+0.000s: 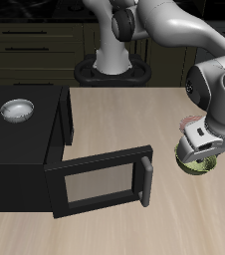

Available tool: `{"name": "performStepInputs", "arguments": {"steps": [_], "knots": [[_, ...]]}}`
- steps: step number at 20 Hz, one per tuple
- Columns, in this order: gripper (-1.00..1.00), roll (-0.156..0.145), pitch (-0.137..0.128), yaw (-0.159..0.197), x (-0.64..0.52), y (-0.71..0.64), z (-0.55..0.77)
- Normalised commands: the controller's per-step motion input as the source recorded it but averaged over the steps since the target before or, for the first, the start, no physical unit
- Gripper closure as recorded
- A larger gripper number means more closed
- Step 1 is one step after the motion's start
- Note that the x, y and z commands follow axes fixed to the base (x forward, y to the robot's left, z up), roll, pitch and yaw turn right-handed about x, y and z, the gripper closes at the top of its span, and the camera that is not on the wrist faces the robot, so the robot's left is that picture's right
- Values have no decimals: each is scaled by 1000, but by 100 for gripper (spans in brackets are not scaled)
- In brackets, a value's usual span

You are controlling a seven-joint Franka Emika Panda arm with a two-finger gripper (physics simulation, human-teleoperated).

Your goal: Place the green bowl on the plate

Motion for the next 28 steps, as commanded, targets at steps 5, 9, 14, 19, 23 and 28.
{"name": "performStepInputs", "arguments": {"steps": [5, 9, 14, 19, 23, 28], "knots": [[100, 30, -51, -12, -482, -43, 233], [100, 23, -17, -25, -346, -32, 152], [100, 12, -29, -16, -391, 14, 84], [100, 11, -3, -2, -265, 16, -2], [100, -18, -38, -31, -443, 43, 46], [100, 72, -48, -4, -551, 117, 93]]}}
